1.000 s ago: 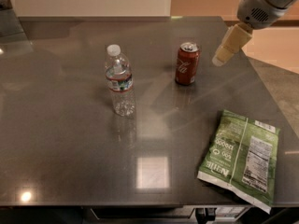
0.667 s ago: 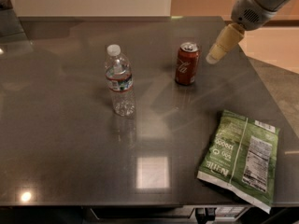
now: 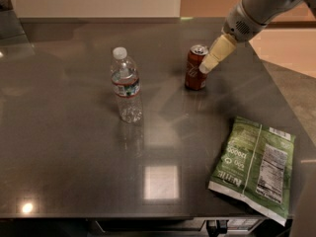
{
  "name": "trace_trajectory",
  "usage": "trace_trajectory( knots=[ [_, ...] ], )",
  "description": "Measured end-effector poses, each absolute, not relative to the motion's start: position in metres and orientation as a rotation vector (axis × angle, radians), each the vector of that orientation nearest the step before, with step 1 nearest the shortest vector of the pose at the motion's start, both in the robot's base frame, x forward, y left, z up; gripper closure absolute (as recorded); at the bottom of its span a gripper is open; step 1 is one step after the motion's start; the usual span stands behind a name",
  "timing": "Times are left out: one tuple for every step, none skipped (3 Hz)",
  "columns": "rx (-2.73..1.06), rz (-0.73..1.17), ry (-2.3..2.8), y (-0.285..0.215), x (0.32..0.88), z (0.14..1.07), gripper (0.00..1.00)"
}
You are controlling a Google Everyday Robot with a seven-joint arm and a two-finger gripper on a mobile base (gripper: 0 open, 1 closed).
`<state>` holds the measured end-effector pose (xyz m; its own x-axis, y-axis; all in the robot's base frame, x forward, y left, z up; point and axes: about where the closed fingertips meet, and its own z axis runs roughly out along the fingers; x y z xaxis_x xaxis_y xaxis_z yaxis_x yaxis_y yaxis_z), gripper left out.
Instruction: Move coke can near green jalapeno chip bag
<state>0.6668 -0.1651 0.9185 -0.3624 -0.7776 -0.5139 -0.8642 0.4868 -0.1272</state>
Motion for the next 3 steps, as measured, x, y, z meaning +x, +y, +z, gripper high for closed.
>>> trace_trajectory(
  knots=[
    [-1.365,0.278,2.210,-0.147,0.670,0.904,0.00],
    [-1.373,0.311,2.204,-0.136,0.672,0.895,0.00],
    [-1.371,0.317,2.201,-0.129,0.666,0.897,0.18]
  ],
)
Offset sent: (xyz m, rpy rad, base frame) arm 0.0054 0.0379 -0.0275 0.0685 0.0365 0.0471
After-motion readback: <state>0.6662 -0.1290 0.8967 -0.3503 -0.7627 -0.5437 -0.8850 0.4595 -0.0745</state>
